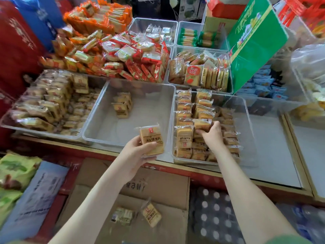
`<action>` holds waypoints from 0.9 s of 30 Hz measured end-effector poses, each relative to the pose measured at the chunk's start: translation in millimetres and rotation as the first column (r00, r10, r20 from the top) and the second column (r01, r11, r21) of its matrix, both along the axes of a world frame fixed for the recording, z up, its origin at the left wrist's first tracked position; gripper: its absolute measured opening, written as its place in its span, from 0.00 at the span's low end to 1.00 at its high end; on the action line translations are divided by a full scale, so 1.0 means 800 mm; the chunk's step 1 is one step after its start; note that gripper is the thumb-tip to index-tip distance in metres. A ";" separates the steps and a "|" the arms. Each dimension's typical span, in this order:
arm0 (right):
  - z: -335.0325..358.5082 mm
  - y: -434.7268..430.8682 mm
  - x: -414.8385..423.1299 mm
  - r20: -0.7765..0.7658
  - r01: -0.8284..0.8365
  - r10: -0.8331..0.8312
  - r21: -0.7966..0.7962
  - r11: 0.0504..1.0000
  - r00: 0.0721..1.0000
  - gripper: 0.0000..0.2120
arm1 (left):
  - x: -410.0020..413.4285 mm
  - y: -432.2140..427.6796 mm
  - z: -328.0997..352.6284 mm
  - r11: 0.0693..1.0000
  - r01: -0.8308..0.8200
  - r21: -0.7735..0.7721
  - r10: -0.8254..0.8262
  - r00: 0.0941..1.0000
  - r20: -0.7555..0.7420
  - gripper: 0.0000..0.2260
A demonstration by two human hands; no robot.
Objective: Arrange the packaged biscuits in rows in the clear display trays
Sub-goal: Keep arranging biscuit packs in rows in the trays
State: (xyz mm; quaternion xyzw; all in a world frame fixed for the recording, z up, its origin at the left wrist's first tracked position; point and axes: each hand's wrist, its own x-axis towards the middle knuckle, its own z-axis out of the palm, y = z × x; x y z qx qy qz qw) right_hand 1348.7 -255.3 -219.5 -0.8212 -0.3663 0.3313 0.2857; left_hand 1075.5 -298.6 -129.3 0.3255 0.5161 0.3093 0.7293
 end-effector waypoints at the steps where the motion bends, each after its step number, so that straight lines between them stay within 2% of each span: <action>1: 0.004 0.001 -0.002 0.033 0.007 -0.006 -0.025 1.000 0.999 0.34 | -0.005 -0.001 0.000 0.997 0.054 0.048 -0.052 0.998 -0.047 0.19; 3: 0.026 -0.008 -0.013 0.199 0.006 -0.006 -0.001 1.000 0.980 0.40 | -0.017 -0.002 0.002 0.980 0.161 0.119 -0.143 0.979 -0.145 0.17; 4: 0.045 -0.016 -0.024 0.246 -0.025 0.007 0.069 0.997 0.969 0.41 | -0.023 -0.001 0.004 0.964 0.223 0.144 -0.193 0.962 -0.194 0.16; 5: 0.066 -0.026 -0.037 0.226 -0.083 0.049 0.145 0.986 0.973 0.39 | -0.027 0.001 0.006 0.939 0.300 0.166 -0.254 0.935 -0.248 0.16; 7: 0.112 -0.051 -0.071 0.052 -0.271 0.266 0.231 0.934 0.963 0.28 | -0.030 0.005 0.016 0.874 0.446 0.192 -0.372 0.869 -0.327 0.16; 9: 0.146 -0.079 -0.105 -0.172 -0.455 0.494 0.222 0.863 0.853 0.14 | -0.032 0.009 0.029 0.819 0.530 0.221 -0.439 0.825 -0.355 0.17; 11: 0.159 -0.096 -0.127 -0.285 -0.462 0.517 0.242 0.853 0.807 0.10 | -0.037 0.014 0.041 0.776 0.578 0.253 -0.471 0.797 -0.379 0.17; 13: 0.160 -0.102 -0.136 -0.321 -0.374 0.444 0.257 0.891 0.837 0.09 | -0.046 0.018 0.049 0.753 0.598 0.274 -0.472 0.781 -0.408 0.15; 15: 0.160 -0.108 -0.143 -0.400 -0.262 0.365 0.288 0.921 0.841 0.08 | -0.054 0.020 0.053 0.804 0.504 0.316 -0.369 0.839 -0.400 0.12; 18: 0.159 -0.113 -0.161 -0.576 -0.017 0.227 0.347 0.938 0.786 0.06 | -0.064 0.013 0.055 0.928 0.178 0.327 -0.132 0.979 -0.158 0.15; 20: 0.163 -0.115 -0.180 -0.705 0.144 0.145 0.333 0.932 0.695 0.06 | -0.068 0.004 0.054 0.945 0.062 0.321 -0.051 0.998 -0.042 0.18; 23: 0.167 -0.118 -0.207 -0.814 0.274 0.078 0.283 0.919 0.576 0.04 | -0.076 -0.007 0.055 0.935 0.005 0.355 0.026 0.996 -0.083 0.10; 27: 0.162 -0.123 -0.228 -0.823 0.246 0.119 0.299 0.922 0.555 0.04 | -0.101 -0.011 0.058 0.938 -0.068 0.341 0.126 0.980 -0.153 0.05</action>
